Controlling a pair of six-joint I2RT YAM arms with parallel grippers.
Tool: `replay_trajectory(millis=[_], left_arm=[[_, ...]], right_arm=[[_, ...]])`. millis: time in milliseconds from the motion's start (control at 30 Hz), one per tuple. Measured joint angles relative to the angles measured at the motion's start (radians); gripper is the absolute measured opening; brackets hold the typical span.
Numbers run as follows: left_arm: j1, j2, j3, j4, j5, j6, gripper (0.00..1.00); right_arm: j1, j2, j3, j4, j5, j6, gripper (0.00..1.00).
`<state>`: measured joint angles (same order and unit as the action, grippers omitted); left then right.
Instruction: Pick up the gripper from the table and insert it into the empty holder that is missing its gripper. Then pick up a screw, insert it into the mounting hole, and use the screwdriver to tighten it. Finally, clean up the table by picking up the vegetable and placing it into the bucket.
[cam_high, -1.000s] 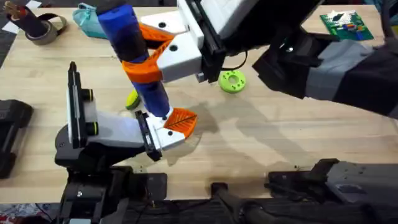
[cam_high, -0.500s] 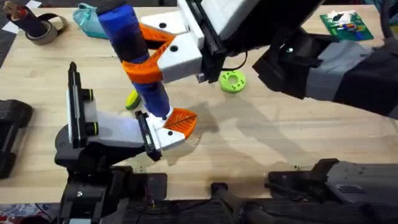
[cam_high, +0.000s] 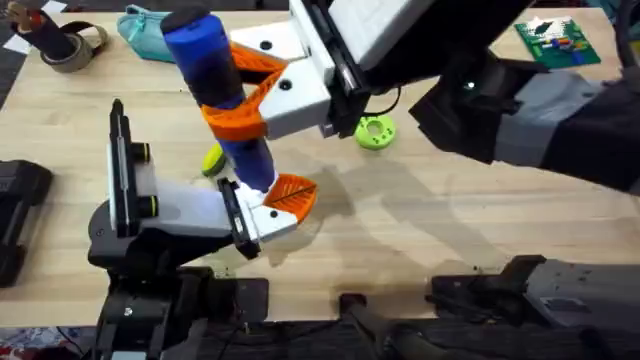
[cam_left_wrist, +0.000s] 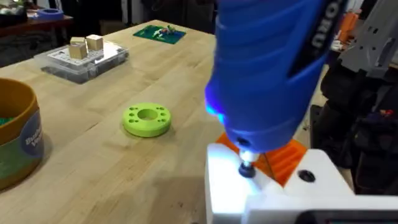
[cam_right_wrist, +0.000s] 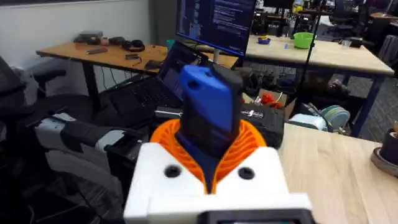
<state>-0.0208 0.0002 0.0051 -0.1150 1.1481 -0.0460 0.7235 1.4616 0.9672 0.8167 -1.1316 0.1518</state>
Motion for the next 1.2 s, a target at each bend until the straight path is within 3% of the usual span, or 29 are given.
replay_trajectory(millis=[967, 1200], left_arm=[[0.0, 0.0, 0.0, 0.0, 0.0, 0.0, 0.004], [0.0, 0.0, 0.0, 0.001, -0.001, 0.0, 0.004]], right_arm=[[0.0, 0.0, 0.0, -0.016, -0.018, -0.033, 0.023], [0.0, 0.0, -0.011, 0.044, -0.021, -0.019, 0.023]])
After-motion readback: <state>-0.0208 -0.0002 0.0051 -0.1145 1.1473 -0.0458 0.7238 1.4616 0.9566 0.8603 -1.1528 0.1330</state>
